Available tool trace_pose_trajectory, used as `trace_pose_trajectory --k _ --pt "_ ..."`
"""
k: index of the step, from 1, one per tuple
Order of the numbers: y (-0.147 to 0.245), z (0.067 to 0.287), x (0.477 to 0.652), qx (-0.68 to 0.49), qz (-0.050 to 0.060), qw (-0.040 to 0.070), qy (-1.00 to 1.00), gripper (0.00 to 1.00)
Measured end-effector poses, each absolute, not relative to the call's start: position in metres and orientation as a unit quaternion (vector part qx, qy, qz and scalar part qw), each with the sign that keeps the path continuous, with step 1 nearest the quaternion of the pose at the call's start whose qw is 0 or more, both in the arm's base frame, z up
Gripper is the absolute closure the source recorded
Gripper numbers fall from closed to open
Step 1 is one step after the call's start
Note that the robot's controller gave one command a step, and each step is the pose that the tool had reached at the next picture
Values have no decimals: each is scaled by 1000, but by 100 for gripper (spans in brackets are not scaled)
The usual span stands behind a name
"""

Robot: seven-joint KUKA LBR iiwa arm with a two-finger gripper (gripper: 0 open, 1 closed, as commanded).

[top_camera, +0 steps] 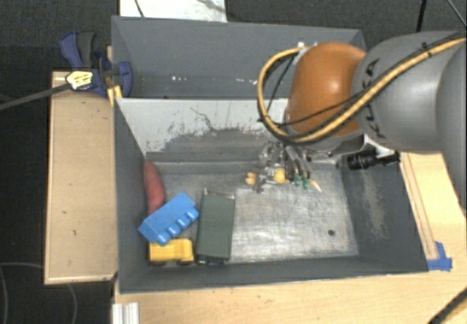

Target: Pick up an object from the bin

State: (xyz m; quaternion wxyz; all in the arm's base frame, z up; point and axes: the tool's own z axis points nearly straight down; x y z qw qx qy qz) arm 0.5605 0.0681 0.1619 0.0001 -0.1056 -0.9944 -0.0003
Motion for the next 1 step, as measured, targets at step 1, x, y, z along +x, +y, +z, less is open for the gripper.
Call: trace_pose_trajectory --k 1 --pt "74 215 577 -101 0 0 -995 100"
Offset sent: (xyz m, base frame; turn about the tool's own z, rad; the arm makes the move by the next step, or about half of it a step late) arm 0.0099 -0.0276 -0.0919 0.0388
